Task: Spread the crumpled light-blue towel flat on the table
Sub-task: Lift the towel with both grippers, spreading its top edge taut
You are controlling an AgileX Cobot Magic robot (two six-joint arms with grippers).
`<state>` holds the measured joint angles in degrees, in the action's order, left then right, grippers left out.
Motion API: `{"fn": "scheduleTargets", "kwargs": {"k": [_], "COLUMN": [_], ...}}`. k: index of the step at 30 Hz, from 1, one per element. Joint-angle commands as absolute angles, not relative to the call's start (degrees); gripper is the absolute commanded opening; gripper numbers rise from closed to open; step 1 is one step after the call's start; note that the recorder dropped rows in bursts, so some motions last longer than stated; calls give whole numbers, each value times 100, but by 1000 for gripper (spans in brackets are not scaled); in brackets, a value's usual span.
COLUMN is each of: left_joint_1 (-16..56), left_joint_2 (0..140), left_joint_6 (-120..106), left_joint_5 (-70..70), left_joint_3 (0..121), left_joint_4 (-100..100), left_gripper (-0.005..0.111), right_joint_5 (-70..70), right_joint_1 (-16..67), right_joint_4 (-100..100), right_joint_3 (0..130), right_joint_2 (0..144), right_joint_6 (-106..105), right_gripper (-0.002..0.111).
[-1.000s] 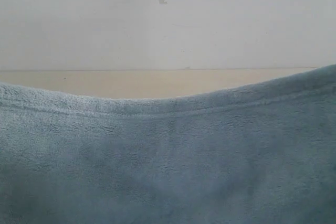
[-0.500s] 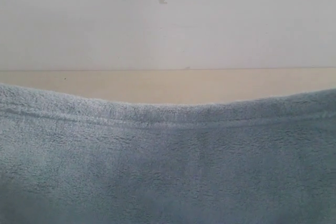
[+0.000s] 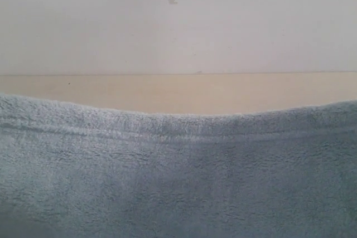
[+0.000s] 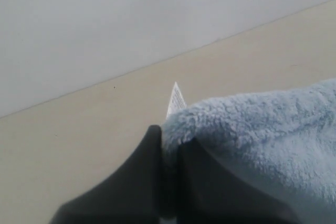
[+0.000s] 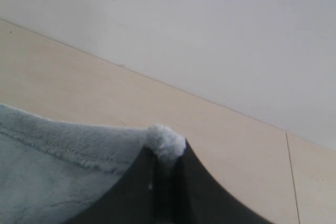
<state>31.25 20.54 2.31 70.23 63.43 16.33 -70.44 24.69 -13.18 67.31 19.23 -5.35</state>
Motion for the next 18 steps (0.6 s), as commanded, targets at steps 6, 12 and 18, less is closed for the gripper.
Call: {"fn": "scheduleTargets", "kwargs": {"k": [6,12,18], "left_joint_1": [3093,3093,3093], "left_joint_2": [2035,2045,2056], "left_joint_6": [346,534,587], "left_joint_5": [6996,6996,6996], "left_joint_3": [5478,5335,5228], "left_joint_4": [2081,2282,2500], "left_gripper": [4,4,4], "right_joint_5": [-6996,-6996,-6996], "right_joint_1": [2448,2448,2458], "right_joint_4": [-1502,-1798,-2316], "right_joint_3": [6671,5508,4863], "right_joint_2": [1901,1901,2036], "right_joint_6": [-364,-188,-56], "right_gripper": [0,0,0]}}
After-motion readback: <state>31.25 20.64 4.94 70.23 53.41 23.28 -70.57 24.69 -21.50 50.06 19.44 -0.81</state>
